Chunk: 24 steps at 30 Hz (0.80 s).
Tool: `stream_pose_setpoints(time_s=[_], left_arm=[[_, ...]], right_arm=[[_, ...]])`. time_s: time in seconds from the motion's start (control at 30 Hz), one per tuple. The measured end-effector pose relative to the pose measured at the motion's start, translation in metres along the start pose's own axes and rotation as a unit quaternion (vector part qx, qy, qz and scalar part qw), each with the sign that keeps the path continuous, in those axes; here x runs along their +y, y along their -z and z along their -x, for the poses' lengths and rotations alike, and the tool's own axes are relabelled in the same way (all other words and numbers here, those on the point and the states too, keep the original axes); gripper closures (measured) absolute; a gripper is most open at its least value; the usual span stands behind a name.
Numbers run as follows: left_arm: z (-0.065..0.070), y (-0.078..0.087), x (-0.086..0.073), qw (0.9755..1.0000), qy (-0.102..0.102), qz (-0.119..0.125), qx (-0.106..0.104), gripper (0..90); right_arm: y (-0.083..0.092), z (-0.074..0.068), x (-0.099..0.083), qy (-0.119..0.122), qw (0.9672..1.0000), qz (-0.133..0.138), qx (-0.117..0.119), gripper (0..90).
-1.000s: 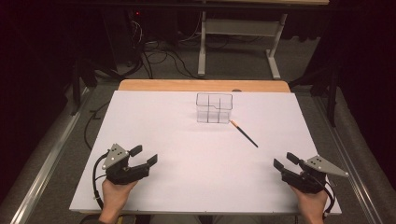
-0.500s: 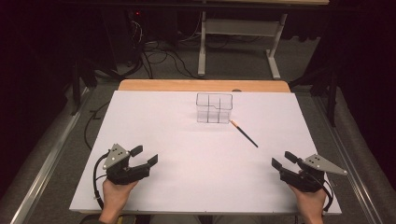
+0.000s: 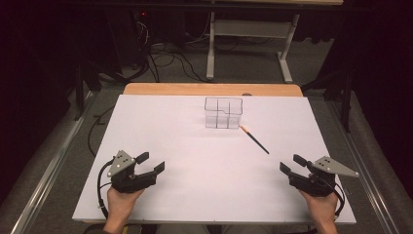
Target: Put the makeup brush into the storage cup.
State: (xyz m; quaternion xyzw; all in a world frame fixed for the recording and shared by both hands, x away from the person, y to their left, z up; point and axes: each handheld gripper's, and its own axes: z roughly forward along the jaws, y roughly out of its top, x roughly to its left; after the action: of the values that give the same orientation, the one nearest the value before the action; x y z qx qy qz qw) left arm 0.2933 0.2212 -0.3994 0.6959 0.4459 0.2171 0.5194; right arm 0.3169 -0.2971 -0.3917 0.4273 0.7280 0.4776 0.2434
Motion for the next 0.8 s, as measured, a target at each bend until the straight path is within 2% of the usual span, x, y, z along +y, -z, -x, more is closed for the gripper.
stream_pose_setpoints(time_s=[0.8], left_arm=[[0.001,0.000,0.000,1.0000,0.001,0.000,-0.003,29.4]], right_arm=[[-0.016,-0.008,0.018,0.018,0.9997,-0.002,0.015,39.3]])
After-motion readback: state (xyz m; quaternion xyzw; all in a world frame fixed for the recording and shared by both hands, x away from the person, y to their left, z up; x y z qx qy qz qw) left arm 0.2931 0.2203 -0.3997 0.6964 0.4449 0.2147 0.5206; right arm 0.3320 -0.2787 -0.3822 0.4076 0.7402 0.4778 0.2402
